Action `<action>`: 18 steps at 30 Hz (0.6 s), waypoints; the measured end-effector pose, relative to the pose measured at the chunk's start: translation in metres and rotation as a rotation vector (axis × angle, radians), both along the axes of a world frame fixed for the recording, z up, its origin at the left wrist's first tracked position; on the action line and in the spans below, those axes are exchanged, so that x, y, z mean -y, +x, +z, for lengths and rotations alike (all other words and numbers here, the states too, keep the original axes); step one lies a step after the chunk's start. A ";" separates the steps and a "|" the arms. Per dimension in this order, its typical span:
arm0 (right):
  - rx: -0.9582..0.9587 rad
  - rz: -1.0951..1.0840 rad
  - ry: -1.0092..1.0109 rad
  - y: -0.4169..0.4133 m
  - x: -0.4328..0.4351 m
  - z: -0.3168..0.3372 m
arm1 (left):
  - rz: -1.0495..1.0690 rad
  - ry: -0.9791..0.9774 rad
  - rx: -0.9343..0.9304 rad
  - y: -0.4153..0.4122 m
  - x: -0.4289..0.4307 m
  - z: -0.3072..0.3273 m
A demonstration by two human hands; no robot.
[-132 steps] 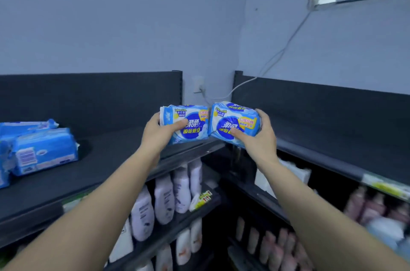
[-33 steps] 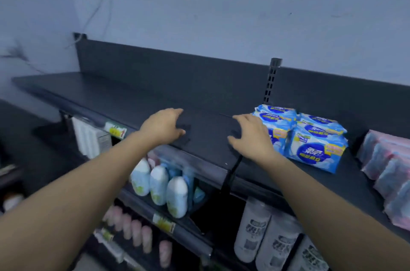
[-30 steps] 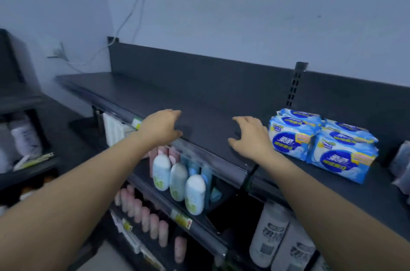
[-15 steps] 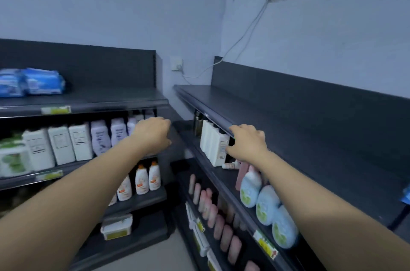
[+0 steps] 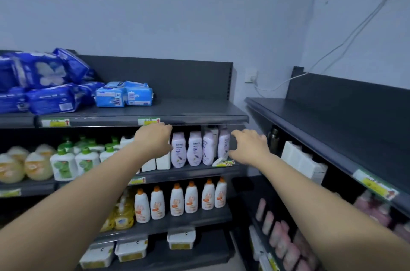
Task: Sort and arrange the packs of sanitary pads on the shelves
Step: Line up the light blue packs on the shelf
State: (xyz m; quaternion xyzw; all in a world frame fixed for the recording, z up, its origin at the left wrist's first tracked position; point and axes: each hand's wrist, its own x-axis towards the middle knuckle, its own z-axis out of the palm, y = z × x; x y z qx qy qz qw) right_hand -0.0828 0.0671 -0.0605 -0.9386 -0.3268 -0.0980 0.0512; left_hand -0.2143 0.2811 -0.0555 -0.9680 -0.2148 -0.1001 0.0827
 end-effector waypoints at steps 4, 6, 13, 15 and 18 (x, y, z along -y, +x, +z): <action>0.002 0.066 -0.003 0.000 -0.070 0.000 | 0.064 -0.022 -0.009 -0.012 -0.057 -0.002; -0.002 0.105 -0.006 0.002 -0.101 0.002 | 0.091 -0.031 -0.009 -0.016 -0.082 -0.002; 0.009 0.217 -0.021 0.020 -0.193 0.005 | 0.190 -0.050 -0.014 -0.017 -0.152 -0.001; 0.006 0.244 -0.024 0.028 -0.218 0.004 | 0.221 -0.062 -0.019 -0.013 -0.170 -0.002; 0.008 0.283 -0.013 0.047 -0.258 0.003 | 0.268 -0.073 -0.020 -0.002 -0.198 -0.003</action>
